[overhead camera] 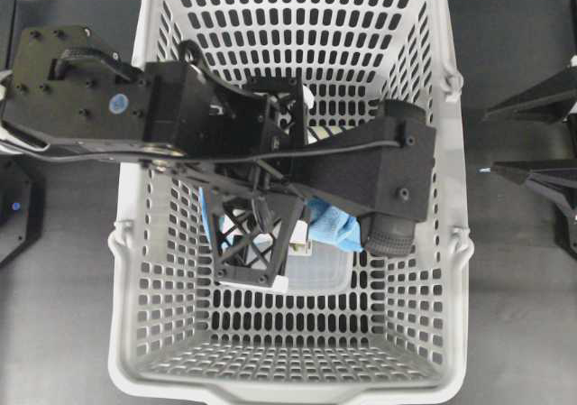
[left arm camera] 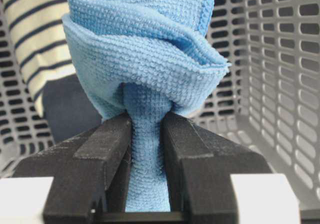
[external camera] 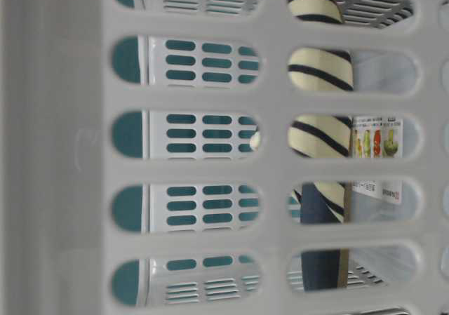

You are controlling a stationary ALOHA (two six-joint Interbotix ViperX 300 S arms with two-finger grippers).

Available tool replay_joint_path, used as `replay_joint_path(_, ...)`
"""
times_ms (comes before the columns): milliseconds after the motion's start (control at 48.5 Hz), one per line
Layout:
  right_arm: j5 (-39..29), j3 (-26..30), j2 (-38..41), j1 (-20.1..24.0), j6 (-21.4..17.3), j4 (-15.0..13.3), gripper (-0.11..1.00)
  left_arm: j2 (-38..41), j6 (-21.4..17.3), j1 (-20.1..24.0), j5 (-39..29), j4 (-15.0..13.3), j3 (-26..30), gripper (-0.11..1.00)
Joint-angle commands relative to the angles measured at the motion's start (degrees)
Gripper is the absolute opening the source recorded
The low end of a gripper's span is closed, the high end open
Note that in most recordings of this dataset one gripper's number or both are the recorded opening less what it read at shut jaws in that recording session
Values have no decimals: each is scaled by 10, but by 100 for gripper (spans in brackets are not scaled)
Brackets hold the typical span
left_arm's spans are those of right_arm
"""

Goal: Pick up the blue cloth from the shopping basket with the left arm.
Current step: 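Lift the pinched blue cloth upward out of the basket with the left gripper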

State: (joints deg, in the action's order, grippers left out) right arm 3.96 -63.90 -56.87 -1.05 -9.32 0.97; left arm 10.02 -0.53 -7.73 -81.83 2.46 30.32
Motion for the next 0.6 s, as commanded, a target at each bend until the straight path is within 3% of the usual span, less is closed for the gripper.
replay_joint_path(0,5,5,4,-1,-1,-1,70,-9,0,1,1,1,13,17)
replay_joint_path(577,6,5,4,-1,-2,-1,70,-26,0,-7,4,1,3,17)
